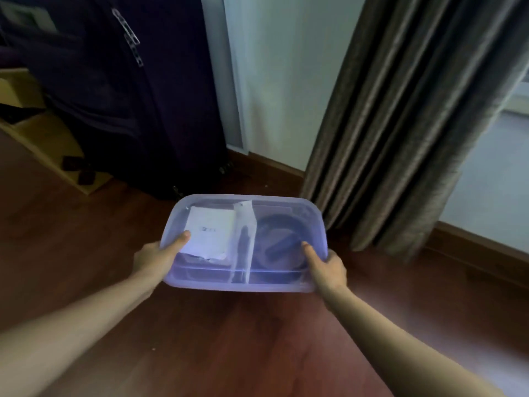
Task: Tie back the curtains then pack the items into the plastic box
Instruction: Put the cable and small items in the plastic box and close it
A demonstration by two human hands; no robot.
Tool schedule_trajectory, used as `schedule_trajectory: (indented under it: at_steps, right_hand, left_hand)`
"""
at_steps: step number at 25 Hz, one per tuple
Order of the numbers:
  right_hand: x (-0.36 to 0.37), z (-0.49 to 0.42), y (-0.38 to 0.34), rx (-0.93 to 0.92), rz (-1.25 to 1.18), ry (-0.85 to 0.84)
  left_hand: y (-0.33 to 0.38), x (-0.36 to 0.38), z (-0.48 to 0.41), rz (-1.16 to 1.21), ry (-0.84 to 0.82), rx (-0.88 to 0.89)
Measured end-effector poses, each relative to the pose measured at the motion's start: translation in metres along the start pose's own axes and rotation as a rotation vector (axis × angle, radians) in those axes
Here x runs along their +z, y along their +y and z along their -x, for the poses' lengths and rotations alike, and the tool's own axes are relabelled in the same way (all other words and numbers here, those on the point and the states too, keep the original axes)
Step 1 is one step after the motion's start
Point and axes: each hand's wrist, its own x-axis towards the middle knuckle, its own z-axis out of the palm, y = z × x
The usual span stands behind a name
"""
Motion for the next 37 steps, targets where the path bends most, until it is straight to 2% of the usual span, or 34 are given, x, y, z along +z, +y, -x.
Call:
schedule_trajectory:
  at_steps: [9, 12, 15, 18, 19, 21, 23, 28, 33, 37]
  right_hand:
    - [0.073, -0.095, 0.005, -0.065, -0.091, -0.215]
    - [0.075, -0.104, 0.015, -0.152, -0.031, -0.376]
    - [0.074, -0.103, 0.020, -0.328, -0.010, -0.408]
    - [0.072, -0.084, 0.036, -0.505, 0.405, -0.190]
    - [0.073, -0.077, 0.041, -0.621, 0.546, -0.146]
    - [0.080, -0.075, 0.046, -0.863, 0.805, -0.248]
    - [0.091, -0.086, 0.037, -0.967, 1.006, -0.361]
    - [0.098, -0.115, 0.012, -0.876, 1.205, -0.379]
    - [0.098, -0.117, 0.010, -0.731, 1.134, -0.281]
    - [0.109, -0.099, 0.024, -0.718, 1.046, -0.174]
  left_hand:
    - [-0.043, 0.060, -0.094, 0.090, 0.089, -0.209]
    - [-0.054, 0.075, -0.103, 0.139, 0.079, -0.286]
    - [-0.059, 0.079, -0.106, 0.202, 0.082, -0.285]
    - [-0.064, 0.082, -0.091, 0.380, 0.042, -0.331]
    - [-0.067, 0.087, -0.081, 0.415, 0.069, -0.356]
    - [-0.071, 0.100, -0.054, 0.477, 0.127, -0.408]
    - [-0.064, 0.115, -0.038, 0.640, 0.113, -0.457]
    - [-0.027, 0.137, -0.064, 0.905, 0.076, -0.498]
    - [0.013, 0.147, -0.095, 0.937, -0.126, -0.356]
    - [0.021, 0.155, -0.113, 0.892, -0.166, -0.253]
